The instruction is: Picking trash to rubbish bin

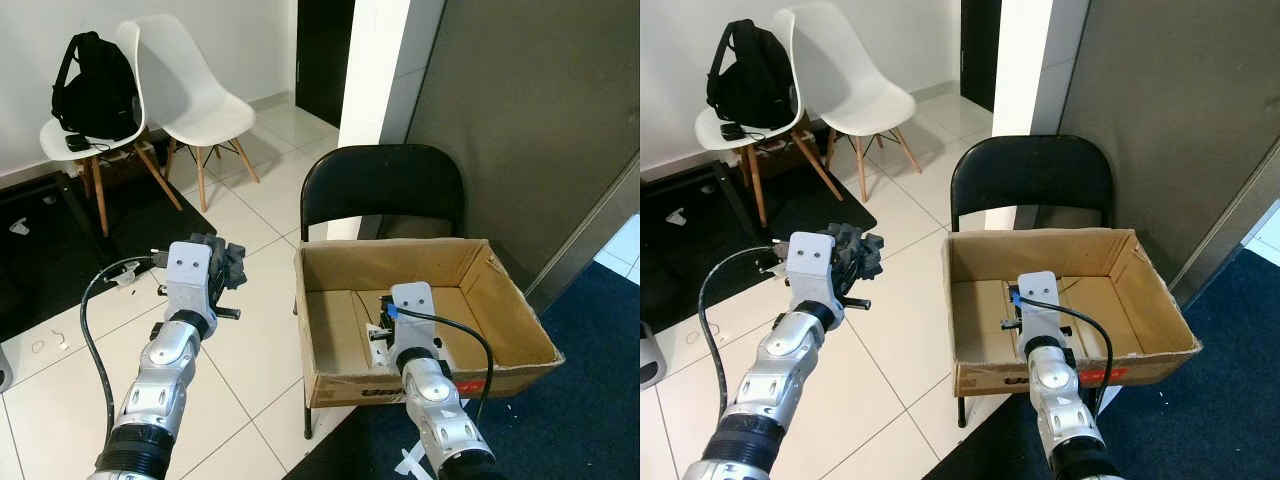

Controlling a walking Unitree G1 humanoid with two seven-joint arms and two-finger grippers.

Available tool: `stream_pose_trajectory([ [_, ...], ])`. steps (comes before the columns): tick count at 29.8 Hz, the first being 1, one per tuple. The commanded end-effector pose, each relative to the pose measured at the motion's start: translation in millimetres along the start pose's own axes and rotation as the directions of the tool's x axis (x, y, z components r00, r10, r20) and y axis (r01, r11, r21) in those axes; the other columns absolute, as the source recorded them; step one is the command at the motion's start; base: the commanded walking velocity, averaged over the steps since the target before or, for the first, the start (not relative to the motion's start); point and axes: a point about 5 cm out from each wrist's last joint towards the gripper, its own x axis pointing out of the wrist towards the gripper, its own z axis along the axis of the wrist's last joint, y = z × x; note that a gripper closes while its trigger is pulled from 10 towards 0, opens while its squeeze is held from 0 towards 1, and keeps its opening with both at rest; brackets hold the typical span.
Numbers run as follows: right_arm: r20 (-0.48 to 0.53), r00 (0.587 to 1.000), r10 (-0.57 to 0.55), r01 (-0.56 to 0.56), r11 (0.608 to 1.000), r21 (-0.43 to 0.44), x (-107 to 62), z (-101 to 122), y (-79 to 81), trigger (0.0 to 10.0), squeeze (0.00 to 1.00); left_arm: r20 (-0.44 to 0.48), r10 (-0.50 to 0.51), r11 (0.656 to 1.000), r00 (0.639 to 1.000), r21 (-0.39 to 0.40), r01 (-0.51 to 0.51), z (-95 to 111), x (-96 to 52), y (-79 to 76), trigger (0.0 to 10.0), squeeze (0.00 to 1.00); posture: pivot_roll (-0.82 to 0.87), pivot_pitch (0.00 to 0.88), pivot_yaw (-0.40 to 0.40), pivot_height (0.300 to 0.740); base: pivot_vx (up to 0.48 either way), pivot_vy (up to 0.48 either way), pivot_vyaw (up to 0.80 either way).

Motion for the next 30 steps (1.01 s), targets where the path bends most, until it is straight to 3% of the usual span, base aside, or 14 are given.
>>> stream_pose_trajectory([
  [1, -0.017, 1.000, -0.003, 0.003, 1.000, 0.000, -2.1, -5.0, -1.3, 10.0, 0.00, 0.006, -0.008, 1.000, 1.000, 0.022, 0.008, 0.6, -1.1, -0.9, 10.0, 0.00, 0.01, 0.085, 0.023, 0.740, 0.000, -0.304, 0.00],
  [30, -0.017, 1.000, -0.003, 0.003, 1.000, 0.000, -1.8, -4.3, -1.6, 10.0, 0.00, 0.009, -0.003, 1.000, 1.000, 0.020, 0.003, 1.3, -2.1, -0.1, 10.0, 0.00, 0.01, 0.091, 0.019, 0.740, 0.000, -0.311, 0.00],
])
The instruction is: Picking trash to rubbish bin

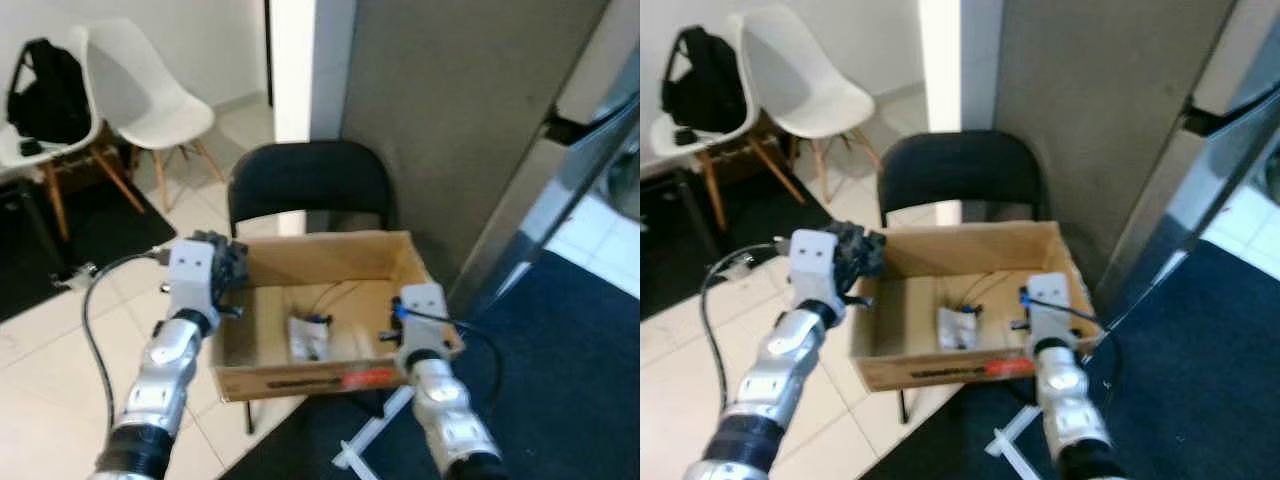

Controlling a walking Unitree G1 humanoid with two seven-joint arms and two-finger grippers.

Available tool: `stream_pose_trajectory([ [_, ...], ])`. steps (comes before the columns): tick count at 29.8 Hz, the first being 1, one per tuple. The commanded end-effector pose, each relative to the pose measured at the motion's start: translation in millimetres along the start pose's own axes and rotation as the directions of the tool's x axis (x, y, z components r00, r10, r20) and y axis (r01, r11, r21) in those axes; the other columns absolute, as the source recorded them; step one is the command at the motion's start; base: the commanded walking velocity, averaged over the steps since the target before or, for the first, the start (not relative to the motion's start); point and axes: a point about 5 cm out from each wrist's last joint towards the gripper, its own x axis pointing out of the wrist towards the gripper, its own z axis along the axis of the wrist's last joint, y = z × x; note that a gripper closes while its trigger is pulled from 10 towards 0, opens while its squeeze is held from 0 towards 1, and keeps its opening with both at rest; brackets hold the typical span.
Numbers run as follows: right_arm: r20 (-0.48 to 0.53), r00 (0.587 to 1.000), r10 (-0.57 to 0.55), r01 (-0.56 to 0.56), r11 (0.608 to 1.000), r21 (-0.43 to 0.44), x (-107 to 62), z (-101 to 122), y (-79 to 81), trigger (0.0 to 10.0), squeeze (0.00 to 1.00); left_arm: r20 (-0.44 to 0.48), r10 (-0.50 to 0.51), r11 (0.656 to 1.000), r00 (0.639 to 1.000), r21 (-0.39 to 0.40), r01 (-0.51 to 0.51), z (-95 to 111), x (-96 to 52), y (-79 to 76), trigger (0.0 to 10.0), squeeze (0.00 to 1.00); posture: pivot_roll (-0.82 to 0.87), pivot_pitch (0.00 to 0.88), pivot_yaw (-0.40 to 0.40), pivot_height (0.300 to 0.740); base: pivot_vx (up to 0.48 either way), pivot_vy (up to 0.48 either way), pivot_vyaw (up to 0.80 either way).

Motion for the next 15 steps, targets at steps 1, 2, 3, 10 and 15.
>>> stream_pose_trajectory([
  [1, -0.010, 1.000, -0.006, 0.006, 1.000, -0.007, -0.6, -2.4, -3.0, 10.0, 0.00, -0.009, 0.006, 1.000, 1.000, 0.012, -0.006, -2.8, -1.9, 1.8, 10.0, 0.00, 0.01, 0.089, 0.019, 0.740, 0.000, -0.315, 0.00],
  [2, -0.011, 1.000, -0.006, 0.006, 1.000, -0.007, -0.5, -2.5, -2.9, 10.0, 0.00, -0.009, 0.006, 1.000, 1.000, 0.011, -0.006, -2.6, -1.9, 2.0, 10.0, 0.00, 0.01, 0.090, 0.019, 0.740, 0.000, -0.307, 0.00],
  [3, -0.011, 1.000, -0.006, 0.006, 1.000, -0.007, -0.5, -2.5, -3.0, 10.0, 0.00, -0.009, 0.007, 1.000, 1.000, 0.012, -0.007, -2.6, -1.9, 2.0, 10.0, 0.00, 0.01, 0.090, 0.019, 0.740, 0.000, -0.311, 0.00],
  [10, -0.011, 1.000, -0.005, 0.005, 1.000, -0.004, -0.6, -2.6, -2.5, 10.0, 0.00, -0.013, 0.016, 1.000, 1.000, -0.001, -0.016, -2.8, -2.0, 3.7, 10.0, 0.00, 0.02, 0.091, 0.021, 0.740, 0.000, -0.087, 0.00],
  [15, -0.011, 1.000, -0.006, 0.006, 1.000, -0.002, -0.5, -2.6, -2.2, 10.0, 0.00, -0.021, 0.017, 1.000, 1.000, -0.011, -0.017, -3.5, -1.6, 4.2, 10.0, 0.00, 0.02, 0.091, 0.021, 0.740, 0.000, 0.000, 0.00],
])
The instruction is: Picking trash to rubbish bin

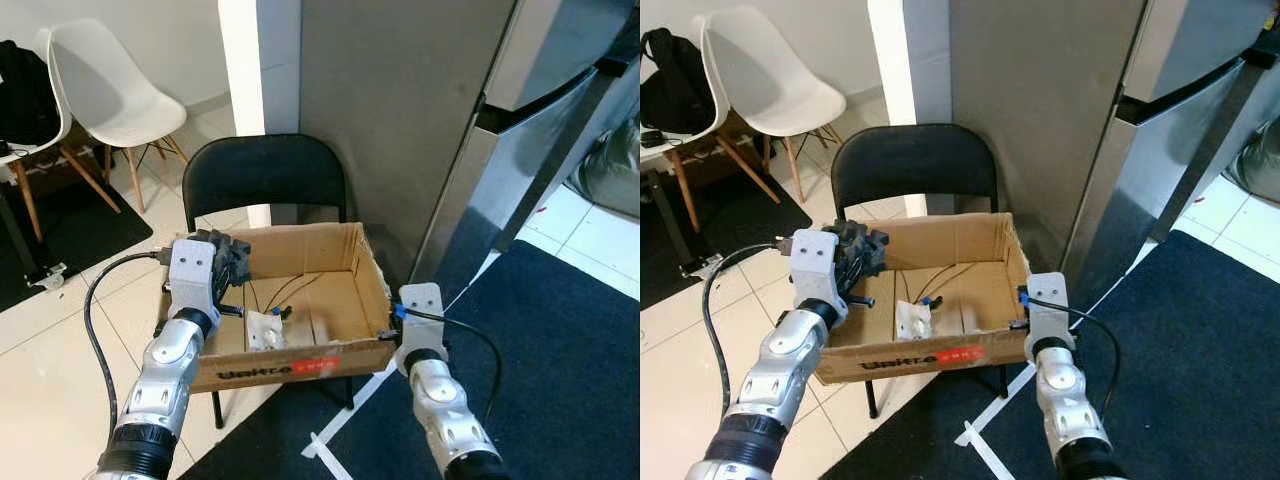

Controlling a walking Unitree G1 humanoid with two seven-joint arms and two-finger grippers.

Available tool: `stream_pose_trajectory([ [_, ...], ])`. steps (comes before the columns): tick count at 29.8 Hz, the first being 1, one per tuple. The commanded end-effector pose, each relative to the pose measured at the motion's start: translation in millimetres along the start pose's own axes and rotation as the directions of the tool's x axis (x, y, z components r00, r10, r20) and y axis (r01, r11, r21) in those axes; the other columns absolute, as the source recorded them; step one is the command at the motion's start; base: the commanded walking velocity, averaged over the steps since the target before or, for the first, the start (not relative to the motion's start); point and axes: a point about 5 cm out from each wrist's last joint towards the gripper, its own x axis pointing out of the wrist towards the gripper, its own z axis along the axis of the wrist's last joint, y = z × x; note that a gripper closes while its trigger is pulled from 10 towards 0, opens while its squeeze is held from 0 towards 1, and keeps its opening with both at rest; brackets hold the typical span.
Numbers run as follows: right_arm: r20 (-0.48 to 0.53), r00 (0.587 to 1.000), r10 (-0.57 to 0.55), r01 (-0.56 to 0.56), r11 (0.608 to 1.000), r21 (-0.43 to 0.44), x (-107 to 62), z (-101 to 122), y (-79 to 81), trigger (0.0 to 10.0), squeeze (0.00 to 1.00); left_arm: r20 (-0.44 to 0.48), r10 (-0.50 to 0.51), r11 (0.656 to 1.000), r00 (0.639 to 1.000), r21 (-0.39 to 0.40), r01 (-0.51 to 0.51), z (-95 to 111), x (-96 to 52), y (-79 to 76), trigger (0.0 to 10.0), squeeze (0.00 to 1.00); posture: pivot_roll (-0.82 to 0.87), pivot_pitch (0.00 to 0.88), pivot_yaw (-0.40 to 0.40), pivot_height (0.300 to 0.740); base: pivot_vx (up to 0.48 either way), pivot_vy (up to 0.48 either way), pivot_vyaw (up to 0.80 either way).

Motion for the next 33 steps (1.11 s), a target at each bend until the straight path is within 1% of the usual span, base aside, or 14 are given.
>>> stream_pose_trajectory([
  [1, -0.011, 1.000, 0.002, -0.002, 1.000, 0.002, -0.8, -2.7, 1.2, 10.0, 0.00, -0.023, 0.012, 1.000, 1.000, 0.003, -0.012, -3.9, -1.9, 4.6, 10.0, 0.00, 0.02, 0.091, 0.021, 0.740, 0.000, 0.000, 0.00],
  [9, -0.012, 1.000, 0.000, 0.000, 1.000, 0.003, -1.8, -3.2, 1.3, 10.0, 0.00, -0.022, 0.010, 1.000, 1.000, 0.001, -0.010, -4.0, -2.6, 4.8, 10.0, 0.00, 0.02, 0.093, 0.024, 0.740, 0.000, 0.427, 0.00],
  [26, -0.012, 1.000, 0.002, -0.002, 1.000, 0.001, -1.2, -3.0, 0.7, 10.0, 0.00, -0.026, 0.017, 1.000, 1.000, -0.004, -0.017, -4.9, -2.2, 5.5, 10.0, 0.00, 0.02, 0.093, 0.022, 0.740, 0.000, 0.000, 0.00],
  [30, -0.011, 1.000, 0.002, -0.002, 1.000, 0.000, -1.3, -2.8, 0.8, 10.0, 0.00, -0.030, 0.018, 1.000, 0.999, -0.006, -0.018, -5.5, -2.4, 5.4, 10.0, 0.00, 0.02, 0.093, 0.021, 0.740, 0.000, 0.443, 0.00],
  [33, -0.012, 1.000, 0.002, -0.002, 1.000, -0.001, -1.2, -2.9, 0.4, 10.0, 0.00, -0.016, 0.014, 1.000, 1.000, -0.005, -0.014, -4.6, -2.7, 4.2, 10.0, 0.00, 0.01, 0.091, 0.020, 0.740, 0.000, 0.000, 0.00],
])
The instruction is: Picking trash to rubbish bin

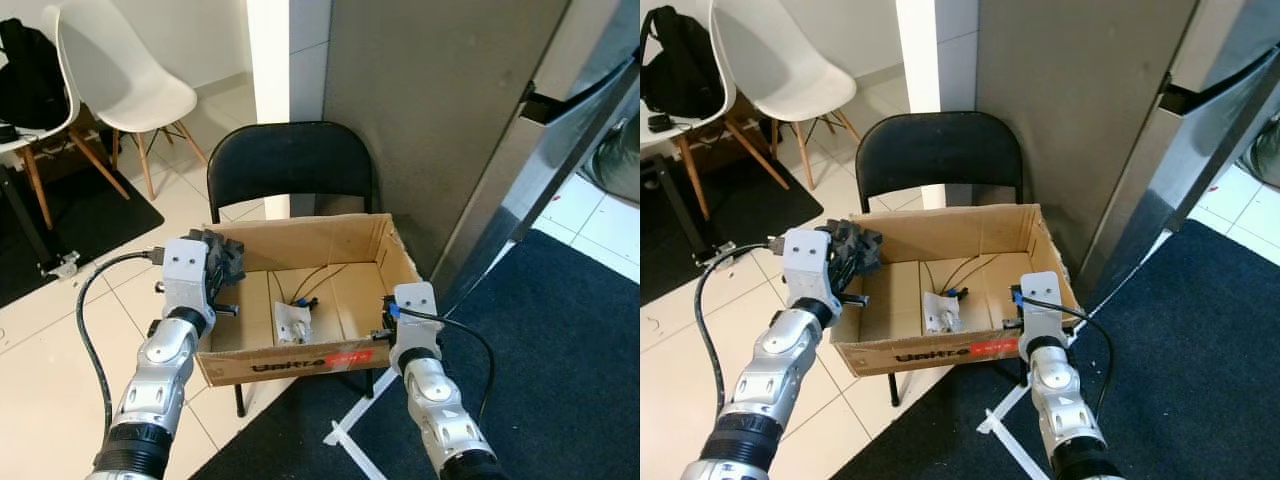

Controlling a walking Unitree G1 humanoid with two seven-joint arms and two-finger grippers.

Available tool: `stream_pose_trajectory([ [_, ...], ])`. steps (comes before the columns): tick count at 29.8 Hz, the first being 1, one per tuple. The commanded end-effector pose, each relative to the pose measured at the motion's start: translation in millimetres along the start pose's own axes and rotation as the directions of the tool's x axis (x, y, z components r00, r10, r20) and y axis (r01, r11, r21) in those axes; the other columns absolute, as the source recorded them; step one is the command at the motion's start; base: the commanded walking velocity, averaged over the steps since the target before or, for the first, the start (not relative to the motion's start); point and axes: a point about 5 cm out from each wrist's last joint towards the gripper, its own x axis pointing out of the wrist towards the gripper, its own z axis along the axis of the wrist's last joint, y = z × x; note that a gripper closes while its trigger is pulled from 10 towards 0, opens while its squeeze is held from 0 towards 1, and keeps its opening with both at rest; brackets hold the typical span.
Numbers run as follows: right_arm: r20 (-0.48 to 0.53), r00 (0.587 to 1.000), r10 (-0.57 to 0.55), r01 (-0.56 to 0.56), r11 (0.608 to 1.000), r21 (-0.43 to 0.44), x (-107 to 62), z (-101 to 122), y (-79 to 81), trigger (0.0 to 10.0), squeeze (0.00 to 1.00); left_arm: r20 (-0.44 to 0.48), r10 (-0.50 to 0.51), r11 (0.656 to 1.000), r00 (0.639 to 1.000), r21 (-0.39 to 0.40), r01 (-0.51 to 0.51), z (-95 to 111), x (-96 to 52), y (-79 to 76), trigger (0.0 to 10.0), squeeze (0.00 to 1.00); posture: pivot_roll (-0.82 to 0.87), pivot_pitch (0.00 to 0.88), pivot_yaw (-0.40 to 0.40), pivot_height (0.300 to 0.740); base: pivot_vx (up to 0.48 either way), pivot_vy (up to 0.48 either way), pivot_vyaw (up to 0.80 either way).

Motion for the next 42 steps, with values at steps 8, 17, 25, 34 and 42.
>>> stream_pose_trajectory([
  [8, -0.015, 1.000, 0.009, -0.009, 1.000, 0.001, -1.8, -3.9, 2.5, 10.0, 0.00, -0.016, 0.014, 1.000, 1.000, 0.006, -0.014, -4.5, -2.3, 3.1, 10.0, 0.00, 0.01, 0.091, 0.020, 0.740, 0.000, 0.000, 0.00],
  [17, -0.007, 0.999, 0.033, -0.033, 0.999, -0.008, 0.2, -1.5, 6.8, 10.0, 0.00, -0.025, 0.018, 1.000, 1.000, 0.005, -0.018, -7.9, -1.4, 3.2, 10.0, 0.00, 0.01, 0.083, 0.019, 0.740, 0.000, 0.000, 0.00],
  [25, 0.023, 0.992, 0.123, -0.122, 0.991, -0.059, 16.5, 14.7, 19.1, 10.0, 0.00, -0.036, 0.002, 1.000, 0.999, 0.028, -0.001, -10.3, 5.9, 2.1, 10.0, 0.00, 0.00, 0.112, -0.004, 0.740, 0.000, 0.000, 0.00],
  [34, 0.050, 0.968, 0.248, -0.241, 0.965, -0.107, 30.0, 34.7, 37.0, 10.0, 0.00, -0.023, -0.062, 0.997, 0.998, 0.042, 0.063, -4.5, 14.1, -10.0, 10.0, 0.00, 0.00, 0.217, -0.049, 0.740, 0.000, 0.000, 0.00],
  [42, 0.022, 0.946, 0.324, -0.316, 0.934, -0.166, 28.2, 27.9, 48.3, 10.0, 0.00, -0.022, -0.080, 0.996, 0.997, 0.026, 0.080, -9.0, 7.0, -18.0, 10.0, 0.00, 0.00, 0.260, -0.065, 0.740, 0.000, 0.000, 0.00],
])
